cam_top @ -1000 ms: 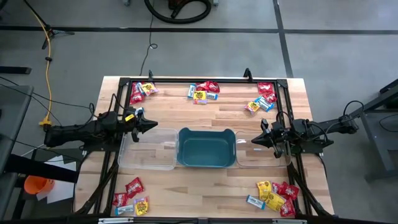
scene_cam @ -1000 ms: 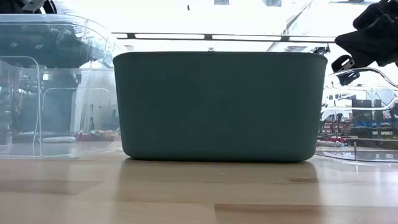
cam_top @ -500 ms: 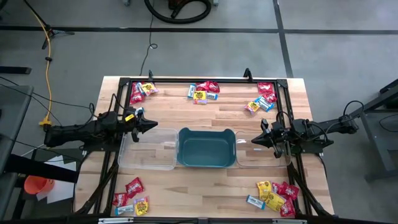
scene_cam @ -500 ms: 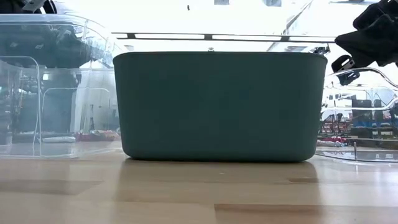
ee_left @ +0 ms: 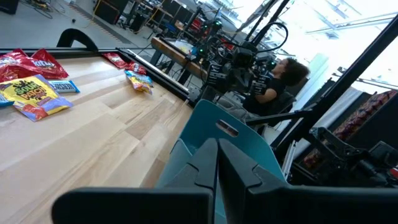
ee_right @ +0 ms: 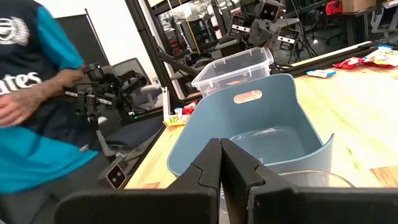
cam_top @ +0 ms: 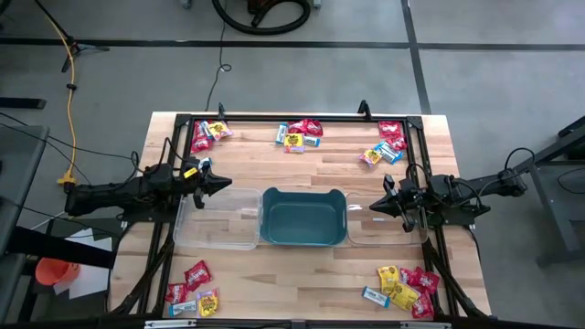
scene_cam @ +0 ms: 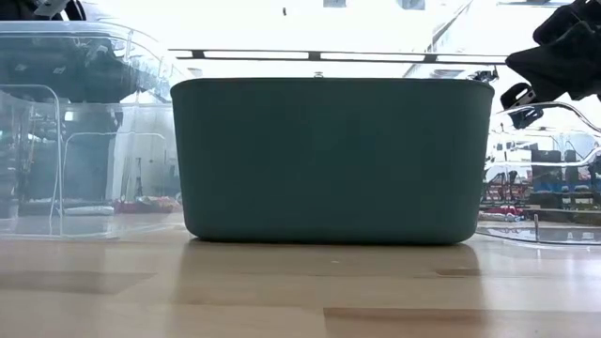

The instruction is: Sort candy

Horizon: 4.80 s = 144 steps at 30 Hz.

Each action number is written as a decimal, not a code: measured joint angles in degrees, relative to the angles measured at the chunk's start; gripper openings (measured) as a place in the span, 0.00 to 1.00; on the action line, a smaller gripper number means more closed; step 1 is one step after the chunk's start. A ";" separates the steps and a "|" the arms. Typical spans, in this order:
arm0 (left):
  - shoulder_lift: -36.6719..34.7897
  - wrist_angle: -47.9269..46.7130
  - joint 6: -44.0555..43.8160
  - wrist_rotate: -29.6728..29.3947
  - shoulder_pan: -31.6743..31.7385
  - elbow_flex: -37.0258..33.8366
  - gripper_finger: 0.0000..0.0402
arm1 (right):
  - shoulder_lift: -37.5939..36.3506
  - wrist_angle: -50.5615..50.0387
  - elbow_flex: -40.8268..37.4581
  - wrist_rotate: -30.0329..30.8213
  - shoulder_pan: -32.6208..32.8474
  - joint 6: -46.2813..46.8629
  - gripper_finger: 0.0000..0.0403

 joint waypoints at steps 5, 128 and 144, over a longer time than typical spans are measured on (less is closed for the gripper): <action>0.01 -0.01 0.00 0.00 0.01 0.01 0.00 | -0.01 -0.01 -0.02 0.00 0.00 0.00 0.00; 0.02 0.01 -0.02 0.00 0.02 -0.01 0.00 | 71.11 -30.42 60.34 -7.42 -20.51 14.08 0.64; 0.02 0.01 0.00 0.00 0.01 0.00 0.00 | 120.00 -46.02 103.34 7.25 -36.34 2.60 0.64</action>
